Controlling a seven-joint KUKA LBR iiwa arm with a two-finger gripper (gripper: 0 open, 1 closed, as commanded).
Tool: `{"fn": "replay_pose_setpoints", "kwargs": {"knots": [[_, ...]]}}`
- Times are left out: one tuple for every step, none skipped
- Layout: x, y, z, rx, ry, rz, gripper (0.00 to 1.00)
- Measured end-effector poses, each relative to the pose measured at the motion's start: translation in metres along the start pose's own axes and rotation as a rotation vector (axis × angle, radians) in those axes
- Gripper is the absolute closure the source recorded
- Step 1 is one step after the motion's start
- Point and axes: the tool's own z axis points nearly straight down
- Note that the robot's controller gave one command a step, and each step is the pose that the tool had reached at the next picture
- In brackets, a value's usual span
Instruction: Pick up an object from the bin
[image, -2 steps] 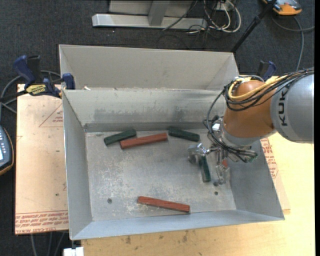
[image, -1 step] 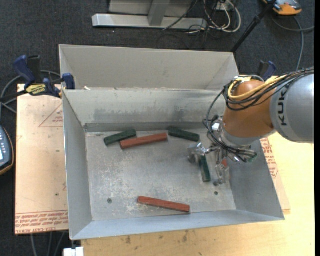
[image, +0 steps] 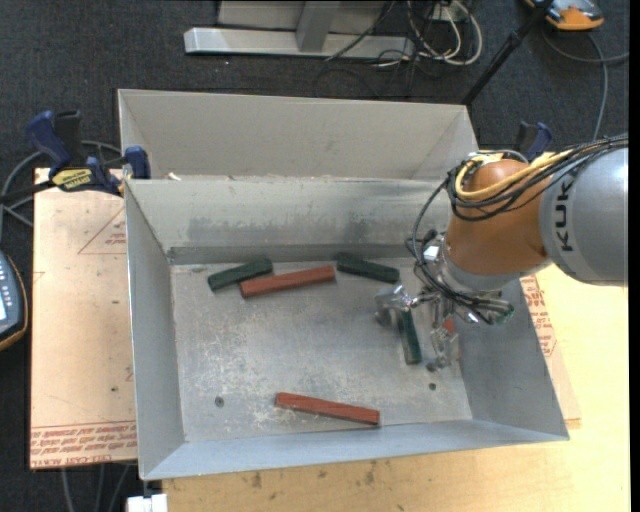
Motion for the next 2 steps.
{"fn": "replay_pose_setpoints", "kwargs": {"knots": [[-0.0009,0.0,-0.0001,0.0,0.0,0.002,0.0],[-0.0017,0.0,-0.0003,0.0,-0.001,0.003,0.0]]}}
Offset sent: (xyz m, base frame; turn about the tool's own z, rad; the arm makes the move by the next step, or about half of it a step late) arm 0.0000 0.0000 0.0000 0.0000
